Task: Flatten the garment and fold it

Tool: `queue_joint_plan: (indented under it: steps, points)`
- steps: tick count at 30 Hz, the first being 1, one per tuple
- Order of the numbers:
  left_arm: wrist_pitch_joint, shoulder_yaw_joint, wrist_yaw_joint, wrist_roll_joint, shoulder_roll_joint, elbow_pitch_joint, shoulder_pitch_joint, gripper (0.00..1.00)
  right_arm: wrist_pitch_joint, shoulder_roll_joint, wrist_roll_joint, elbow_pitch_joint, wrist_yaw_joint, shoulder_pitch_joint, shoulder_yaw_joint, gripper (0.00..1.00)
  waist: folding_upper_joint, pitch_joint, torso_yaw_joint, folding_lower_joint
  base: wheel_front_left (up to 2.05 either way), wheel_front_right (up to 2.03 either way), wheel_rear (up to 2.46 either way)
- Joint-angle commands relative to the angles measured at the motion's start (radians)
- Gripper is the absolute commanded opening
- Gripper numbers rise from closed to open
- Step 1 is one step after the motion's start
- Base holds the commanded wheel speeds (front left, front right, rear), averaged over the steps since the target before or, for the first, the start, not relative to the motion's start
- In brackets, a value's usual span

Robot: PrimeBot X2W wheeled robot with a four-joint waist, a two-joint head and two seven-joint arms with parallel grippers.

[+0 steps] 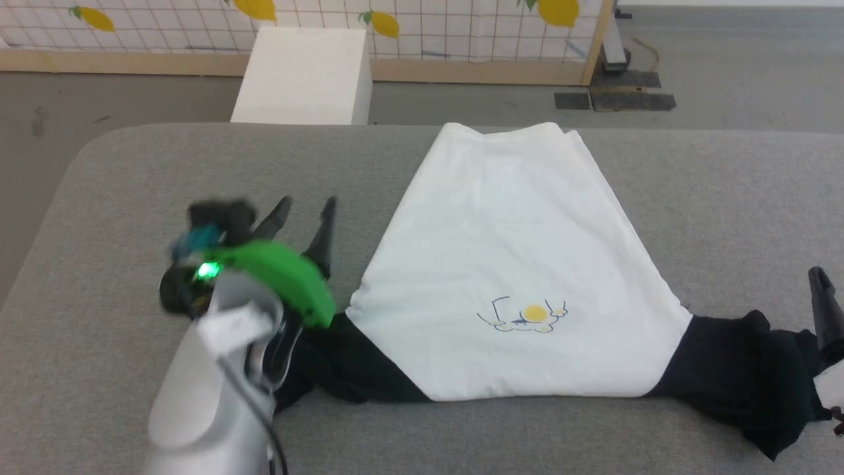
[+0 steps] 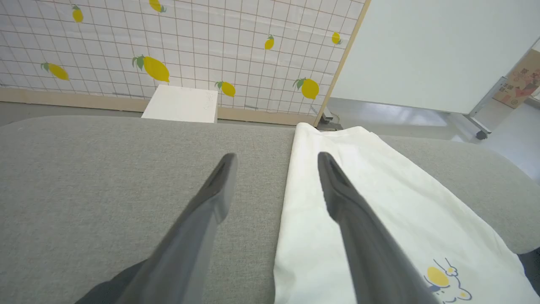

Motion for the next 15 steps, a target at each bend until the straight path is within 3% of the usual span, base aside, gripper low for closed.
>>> queue_joint_plan:
  steps: [1,9,15]
  points:
    - [0.077,-0.023,0.002,-0.004,-0.003,0.037,-0.073,1.0,-0.005,0.001,0.005,-0.005,-0.001,0.004,0.009,1.0,0.0,0.032,-0.029,0.0,0.0,0.0,0.0]
    - [0.571,-0.135,0.058,0.009,-0.017,0.298,-0.36,1.0,-0.006,0.001,0.003,-0.002,-0.001,-0.016,0.043,1.0,0.0,0.116,-0.093,0.0,0.0,0.0,0.0]
    - [0.706,-0.193,0.076,0.064,0.014,0.424,-0.422,1.0,-0.014,0.001,0.008,0.005,-0.001,-0.028,0.058,1.0,0.0,0.163,-0.137,0.0,0.0,0.0,0.0]
